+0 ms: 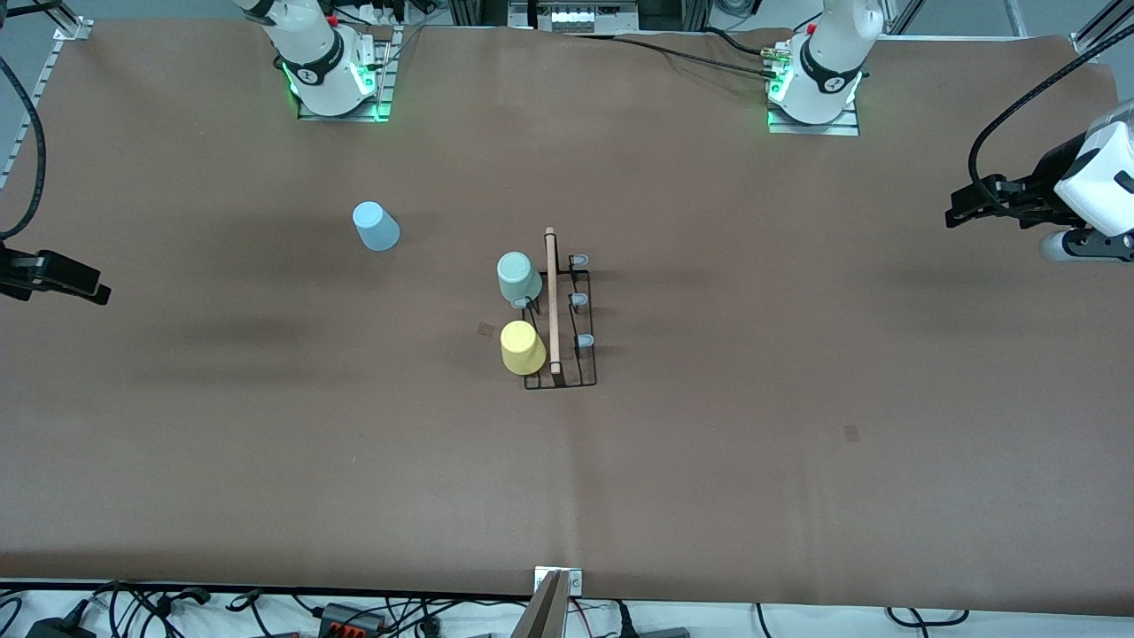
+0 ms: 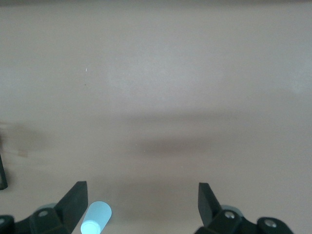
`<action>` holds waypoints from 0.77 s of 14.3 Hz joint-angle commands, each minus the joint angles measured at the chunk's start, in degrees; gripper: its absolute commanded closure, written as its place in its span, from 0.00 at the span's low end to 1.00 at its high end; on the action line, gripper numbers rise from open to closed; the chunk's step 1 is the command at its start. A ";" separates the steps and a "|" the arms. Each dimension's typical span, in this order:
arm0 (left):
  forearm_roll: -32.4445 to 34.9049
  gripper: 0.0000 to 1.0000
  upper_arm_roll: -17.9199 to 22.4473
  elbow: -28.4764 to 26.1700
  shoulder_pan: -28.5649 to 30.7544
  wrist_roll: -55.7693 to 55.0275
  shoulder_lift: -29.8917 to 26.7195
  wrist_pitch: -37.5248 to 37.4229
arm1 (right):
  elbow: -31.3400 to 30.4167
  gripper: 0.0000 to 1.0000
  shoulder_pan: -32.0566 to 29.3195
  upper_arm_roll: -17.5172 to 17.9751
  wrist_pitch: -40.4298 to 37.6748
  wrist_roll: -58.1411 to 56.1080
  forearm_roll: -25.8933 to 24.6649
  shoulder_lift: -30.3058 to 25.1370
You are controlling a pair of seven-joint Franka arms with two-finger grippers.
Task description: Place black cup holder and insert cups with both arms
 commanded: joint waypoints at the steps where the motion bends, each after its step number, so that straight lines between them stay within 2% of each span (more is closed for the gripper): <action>1: -0.46 0.00 0.06 0.10 0.27 0.48 -0.77 -0.81 | -2.89 0.00 -0.91 0.80 0.35 -0.16 -0.11 -2.32; 3: 0.59 0.00 -0.11 0.10 0.27 0.57 -0.77 -0.81 | -6.57 0.00 -1.01 0.80 2.44 -0.16 -0.11 -4.24; 6: 0.60 0.00 -0.02 0.10 0.35 0.57 -0.77 -0.81 | -18.34 0.00 -0.74 0.71 9.12 -0.16 -0.28 -11.35; 7: 0.60 0.00 -0.02 0.10 0.27 0.57 -0.77 -0.81 | -20.55 0.00 -0.74 0.71 9.83 -0.16 -0.20 -12.85; 9: 0.60 0.00 0.06 0.10 0.27 0.57 -0.77 -0.81 | -23.63 0.00 -0.74 0.80 9.67 -0.16 -0.20 -15.40; 11: 0.69 0.00 0.07 0.10 0.27 0.57 -0.77 -0.81 | -23.30 0.00 -0.48 0.89 8.09 -0.33 -0.20 -15.85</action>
